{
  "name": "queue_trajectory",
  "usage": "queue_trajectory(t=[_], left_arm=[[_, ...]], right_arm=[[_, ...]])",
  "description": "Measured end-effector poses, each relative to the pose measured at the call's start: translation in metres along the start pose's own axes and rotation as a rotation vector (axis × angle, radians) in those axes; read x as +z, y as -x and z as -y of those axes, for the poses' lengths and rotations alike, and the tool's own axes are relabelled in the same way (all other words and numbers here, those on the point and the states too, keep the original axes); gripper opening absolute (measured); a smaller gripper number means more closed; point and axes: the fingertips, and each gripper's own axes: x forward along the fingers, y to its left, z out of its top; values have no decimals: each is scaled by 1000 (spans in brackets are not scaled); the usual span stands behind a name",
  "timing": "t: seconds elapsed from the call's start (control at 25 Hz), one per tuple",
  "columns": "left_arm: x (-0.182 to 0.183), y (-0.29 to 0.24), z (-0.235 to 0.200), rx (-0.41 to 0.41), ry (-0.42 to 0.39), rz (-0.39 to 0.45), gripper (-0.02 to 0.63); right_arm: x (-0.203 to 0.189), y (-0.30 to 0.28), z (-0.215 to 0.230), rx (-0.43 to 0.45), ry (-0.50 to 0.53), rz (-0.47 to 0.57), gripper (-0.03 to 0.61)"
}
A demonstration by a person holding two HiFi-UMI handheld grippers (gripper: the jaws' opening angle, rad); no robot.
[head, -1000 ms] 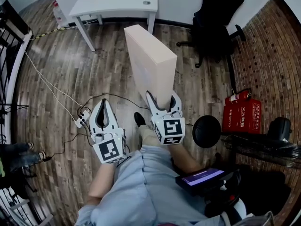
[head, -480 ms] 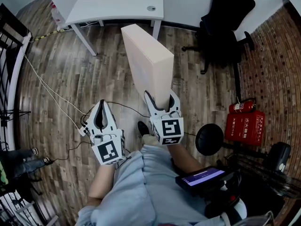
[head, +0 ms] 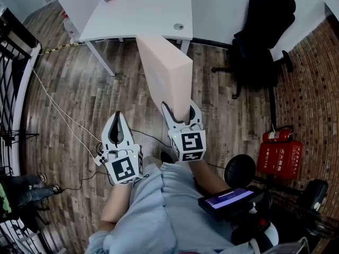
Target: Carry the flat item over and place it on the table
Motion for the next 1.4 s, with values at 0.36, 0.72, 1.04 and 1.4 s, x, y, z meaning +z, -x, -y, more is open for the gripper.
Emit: queue_trajectory(t=[0.36, 0.72, 1.04, 1.4], left_arm=[[-15, -44, -32, 12, 22, -14, 9], [-43, -124, -94, -7, 30, -35, 9], [-35, -203, -144, -33, 24, -21, 9], [-15, -275, -179, -80, 17, 42, 9]], right_arm=[[-1, -53, -11, 16, 11, -29, 272], [-8, -149, -28, 1, -13, -67, 272], [17, -228, -32, -29, -31, -62, 272], [57, -302, -27, -79, -30, 0, 272]])
